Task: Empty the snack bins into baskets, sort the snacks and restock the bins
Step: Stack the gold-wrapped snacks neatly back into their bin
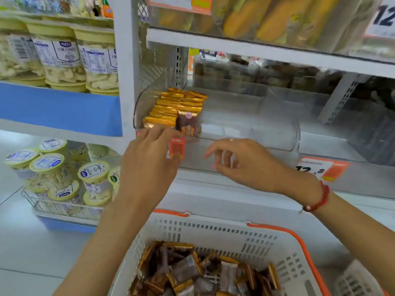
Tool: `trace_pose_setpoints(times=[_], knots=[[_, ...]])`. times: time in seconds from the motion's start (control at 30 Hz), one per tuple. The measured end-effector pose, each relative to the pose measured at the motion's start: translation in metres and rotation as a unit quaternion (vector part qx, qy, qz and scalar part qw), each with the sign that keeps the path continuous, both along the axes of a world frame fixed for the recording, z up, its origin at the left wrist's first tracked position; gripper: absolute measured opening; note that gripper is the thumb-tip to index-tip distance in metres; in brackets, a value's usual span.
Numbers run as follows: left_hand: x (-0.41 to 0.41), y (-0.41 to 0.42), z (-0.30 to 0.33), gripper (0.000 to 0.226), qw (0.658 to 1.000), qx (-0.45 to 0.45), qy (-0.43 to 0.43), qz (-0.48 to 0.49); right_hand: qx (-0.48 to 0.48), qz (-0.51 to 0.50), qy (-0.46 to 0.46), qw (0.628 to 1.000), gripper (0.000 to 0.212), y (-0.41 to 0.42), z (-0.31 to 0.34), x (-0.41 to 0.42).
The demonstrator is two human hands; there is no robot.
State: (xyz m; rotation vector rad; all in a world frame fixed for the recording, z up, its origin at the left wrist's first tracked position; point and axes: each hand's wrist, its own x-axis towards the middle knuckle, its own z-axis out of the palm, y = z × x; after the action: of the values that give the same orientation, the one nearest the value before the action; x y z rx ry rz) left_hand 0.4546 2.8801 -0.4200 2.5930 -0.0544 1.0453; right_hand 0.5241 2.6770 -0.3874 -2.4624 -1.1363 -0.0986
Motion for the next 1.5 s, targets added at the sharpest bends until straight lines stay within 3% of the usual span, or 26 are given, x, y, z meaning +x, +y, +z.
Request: trace_pose_setpoints(times=[0.1,0.17,0.23,0.3,0.33,0.43,0.5,0.57,0.7,0.9,0.97,1.03,1.07,1.13,1.17,1.2,1.23,1.33,1.37,1.43,1.5], knots=[[-0.015,-0.020,-0.019,0.027,0.977,0.061,0.203,-0.035,-0.260,0.002,0.093,0.961,0.029,-0.024,-0.047,-0.019],[-0.016,-0.028,-0.049,0.023,0.951,0.071,0.297,-0.056,-0.352,-0.009,0.161,0.922,0.034,-0.041,-0.089,-0.026],[-0.017,-0.035,-0.095,0.023,0.931,0.049,0.358,-0.055,-0.381,-0.032,0.217,0.898,0.027,-0.061,-0.142,-0.029],[-0.023,-0.039,-0.154,0.029,0.912,0.002,0.408,-0.039,-0.360,-0.074,0.247,0.897,0.012,-0.080,-0.202,-0.033],[-0.029,-0.040,-0.184,0.034,0.906,-0.005,0.421,-0.037,-0.343,-0.101,0.257,0.898,0.016,-0.089,-0.230,-0.037],[-0.049,-0.035,-0.261,0.049,0.882,0.045,0.467,-0.046,-0.303,-0.193,0.210,0.909,0.055,-0.110,-0.291,-0.060],[-0.064,-0.027,-0.297,0.058,0.849,0.094,0.517,-0.055,-0.294,-0.259,0.177,0.903,0.067,-0.118,-0.321,-0.074],[-0.073,-0.016,-0.321,0.065,0.847,0.117,0.514,-0.059,-0.282,-0.307,0.176,0.892,0.072,-0.124,-0.350,-0.082],[-0.080,-0.001,-0.340,0.049,0.861,0.110,0.496,-0.038,-0.278,-0.330,0.124,0.893,0.056,-0.130,-0.375,-0.088],[-0.063,-0.025,-0.305,0.044,0.848,0.111,0.518,0.003,-0.127,-0.332,0.132,0.925,0.025,-0.129,-0.345,-0.073],[-0.057,-0.040,-0.291,0.039,0.874,0.057,0.483,-0.001,-0.054,-0.324,0.179,0.927,0.025,-0.130,-0.320,-0.063],[-0.049,-0.056,-0.268,0.036,0.873,-0.075,0.480,-0.048,0.028,-0.298,0.351,0.887,0.028,-0.124,-0.286,-0.058],[-0.045,-0.066,-0.253,0.038,0.847,-0.166,0.498,-0.082,0.080,-0.276,0.450,0.846,0.030,-0.119,-0.270,-0.057],[-0.041,-0.083,-0.225,0.040,0.754,-0.349,0.535,-0.151,0.163,-0.221,0.569,0.775,0.027,-0.110,-0.242,-0.058],[-0.040,-0.088,-0.214,0.040,0.714,-0.412,0.537,-0.178,0.193,-0.196,0.586,0.762,0.027,-0.104,-0.232,-0.059],[-0.040,-0.092,-0.206,0.046,0.695,-0.442,0.532,-0.200,0.220,-0.185,0.589,0.755,0.028,-0.099,-0.226,-0.060],[-0.041,-0.094,-0.204,0.054,0.704,-0.441,0.515,-0.213,0.238,-0.190,0.577,0.758,0.028,-0.093,-0.220,-0.062],[-0.045,-0.096,-0.200,0.072,0.844,-0.322,0.397,-0.164,0.291,-0.259,0.530,0.753,0.023,-0.080,-0.212,-0.066],[-0.044,-0.095,-0.198,0.078,0.875,-0.268,0.363,-0.175,0.309,-0.279,0.529,0.739,0.020,-0.077,-0.212,-0.066],[-0.042,-0.098,-0.195,0.086,0.891,-0.145,0.360,-0.236,0.341,-0.291,0.554,0.702,0.020,-0.073,-0.209,-0.064],[-0.040,-0.098,-0.198,0.073,0.898,-0.080,0.363,-0.235,0.369,-0.264,0.599,0.660,0.031,-0.076,-0.209,-0.061]])
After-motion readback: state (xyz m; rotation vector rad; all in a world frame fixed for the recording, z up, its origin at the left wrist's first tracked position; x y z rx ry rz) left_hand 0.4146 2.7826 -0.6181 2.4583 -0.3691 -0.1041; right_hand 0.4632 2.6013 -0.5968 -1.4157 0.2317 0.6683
